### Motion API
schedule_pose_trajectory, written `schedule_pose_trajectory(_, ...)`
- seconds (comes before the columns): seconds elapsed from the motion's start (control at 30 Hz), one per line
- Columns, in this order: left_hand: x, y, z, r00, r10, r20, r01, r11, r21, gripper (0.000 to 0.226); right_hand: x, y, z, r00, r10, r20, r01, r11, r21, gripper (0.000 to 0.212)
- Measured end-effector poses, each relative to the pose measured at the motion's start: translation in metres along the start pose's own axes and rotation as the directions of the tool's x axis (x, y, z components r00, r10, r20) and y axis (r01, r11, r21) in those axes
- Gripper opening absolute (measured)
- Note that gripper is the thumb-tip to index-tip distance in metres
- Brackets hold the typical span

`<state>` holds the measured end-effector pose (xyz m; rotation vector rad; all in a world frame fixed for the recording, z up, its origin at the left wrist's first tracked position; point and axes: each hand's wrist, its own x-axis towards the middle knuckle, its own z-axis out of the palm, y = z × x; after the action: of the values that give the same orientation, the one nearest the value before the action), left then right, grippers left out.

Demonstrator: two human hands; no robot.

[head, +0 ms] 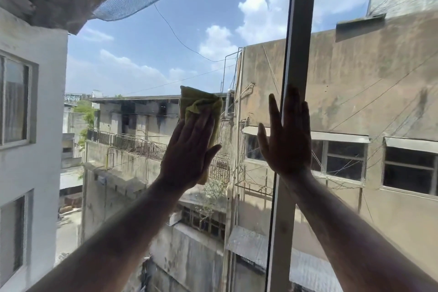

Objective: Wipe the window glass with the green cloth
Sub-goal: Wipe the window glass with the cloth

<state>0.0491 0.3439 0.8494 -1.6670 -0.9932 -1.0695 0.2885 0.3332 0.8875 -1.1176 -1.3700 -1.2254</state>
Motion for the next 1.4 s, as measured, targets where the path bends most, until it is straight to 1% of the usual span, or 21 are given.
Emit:
schedule_pose_trajectory(0.1, 0.023, -0.014, -0.017, 0.995, 0.057, -0.081, -0.055, 0.998, 0.024, 0.050, 0.000, 0.001, -0.001, 1.000, -0.003, 0.001, 0.003, 1.000, 0.006, 0.069)
schedule_pose_trajectory(0.23, 0.062, -0.030, -0.033, 0.994, 0.088, -0.059, -0.082, 0.992, 0.095, 0.036, 0.002, 0.001, -0.001, 1.000, 0.002, 0.004, -0.002, 1.000, 0.028, 0.071)
schedule_pose_trajectory(0.3, 0.074, -0.032, -0.037, 0.995, 0.067, -0.079, -0.060, 0.994, 0.090, 0.036, 0.001, 0.001, -0.001, 1.000, 0.006, 0.003, -0.006, 0.999, 0.040, 0.072)
schedule_pose_trajectory(0.4, 0.082, -0.031, -0.044, 0.990, -0.077, -0.118, 0.083, 0.995, 0.051, 0.046, 0.001, 0.001, 0.000, 1.000, 0.004, 0.006, -0.004, 0.999, 0.048, 0.071)
schedule_pose_trajectory(0.47, 0.085, -0.032, -0.046, 0.983, -0.159, -0.094, 0.164, 0.986, 0.040, 0.051, 0.001, 0.002, 0.000, 1.000, 0.001, 0.001, -0.001, 0.999, 0.053, 0.071)
schedule_pose_trajectory(0.5, 0.086, -0.033, -0.046, 0.982, -0.179, -0.066, 0.183, 0.982, 0.049, 0.048, 0.000, 0.002, -0.001, 1.000, 0.002, 0.002, -0.002, 0.999, 0.049, 0.070)
schedule_pose_trajectory(0.6, 0.088, -0.032, -0.045, 0.980, -0.200, -0.015, 0.200, 0.973, 0.113, 0.035, 0.000, 0.001, 0.000, 1.000, 0.003, 0.023, -0.004, 0.999, 0.033, 0.071)
schedule_pose_trajectory(0.67, 0.087, -0.029, -0.048, 0.978, -0.207, -0.010, 0.207, 0.972, 0.106, 0.031, -0.001, 0.002, 0.001, 0.999, -0.008, 0.035, 0.007, 1.000, 0.030, 0.072)
schedule_pose_trajectory(0.8, 0.085, -0.019, -0.058, 0.982, -0.187, 0.010, 0.185, 0.976, 0.119, 0.034, -0.001, 0.006, 0.001, 0.995, -0.050, 0.081, 0.048, 0.998, 0.033, 0.073)
schedule_pose_trajectory(0.97, 0.081, -0.010, -0.076, 0.984, -0.161, 0.071, 0.145, 0.970, 0.197, 0.037, 0.001, 0.007, -0.012, 0.984, -0.042, 0.173, 0.027, 0.996, 0.088, 0.074)
schedule_pose_trajectory(1.07, 0.073, -0.006, -0.093, 0.976, -0.197, 0.088, 0.184, 0.974, 0.134, 0.036, 0.004, 0.001, -0.033, 0.979, 0.000, 0.202, -0.039, 0.981, 0.191, 0.070)
schedule_pose_trajectory(1.13, 0.065, -0.005, -0.103, 0.968, -0.229, 0.108, 0.231, 0.973, -0.008, 0.038, 0.002, -0.010, -0.051, 0.973, -0.031, 0.227, -0.045, 0.946, 0.322, 0.071)
schedule_pose_trajectory(1.17, 0.061, -0.004, -0.107, 0.962, -0.240, 0.130, 0.254, 0.962, -0.100, 0.039, 0.000, -0.017, -0.061, 0.961, -0.075, 0.265, -0.045, 0.907, 0.419, 0.074)
schedule_pose_trajectory(1.2, 0.057, -0.003, -0.113, 0.954, -0.258, 0.154, 0.285, 0.939, -0.193, 0.041, -0.004, -0.025, -0.071, 0.932, -0.118, 0.344, -0.085, 0.849, 0.521, 0.080)
schedule_pose_trajectory(1.23, 0.053, -0.003, -0.119, 0.944, -0.284, 0.168, 0.322, 0.904, -0.281, 0.041, -0.007, -0.033, -0.080, 0.880, -0.146, 0.452, -0.180, 0.778, 0.602, 0.088)
schedule_pose_trajectory(1.27, 0.049, -0.002, -0.124, 0.926, -0.330, 0.182, 0.375, 0.855, -0.358, 0.038, -0.011, -0.040, -0.086, 0.808, -0.149, 0.570, -0.317, 0.706, 0.633, 0.094)
schedule_pose_trajectory(1.3, 0.044, -0.001, -0.128, 0.899, -0.388, 0.205, 0.438, 0.791, -0.427, 0.033, -0.016, -0.044, -0.089, 0.712, -0.133, 0.690, -0.467, 0.644, 0.606, 0.092)
schedule_pose_trajectory(1.33, 0.038, 0.001, -0.133, 0.859, -0.450, 0.246, 0.511, 0.712, -0.482, 0.025, -0.022, -0.046, -0.090, 0.611, -0.110, 0.784, -0.596, 0.588, 0.547, 0.082)
schedule_pose_trajectory(1.37, 0.029, 0.001, -0.135, 0.815, -0.498, 0.297, 0.575, 0.625, -0.528, 0.017, -0.030, -0.047, -0.091, 0.540, -0.090, 0.837, -0.686, 0.529, 0.500, 0.069)
schedule_pose_trajectory(1.4, 0.018, 0.001, -0.137, 0.767, -0.538, 0.349, 0.632, 0.543, -0.553, 0.013, -0.041, -0.046, -0.091, 0.498, -0.077, 0.864, -0.756, 0.450, 0.475, 0.063)
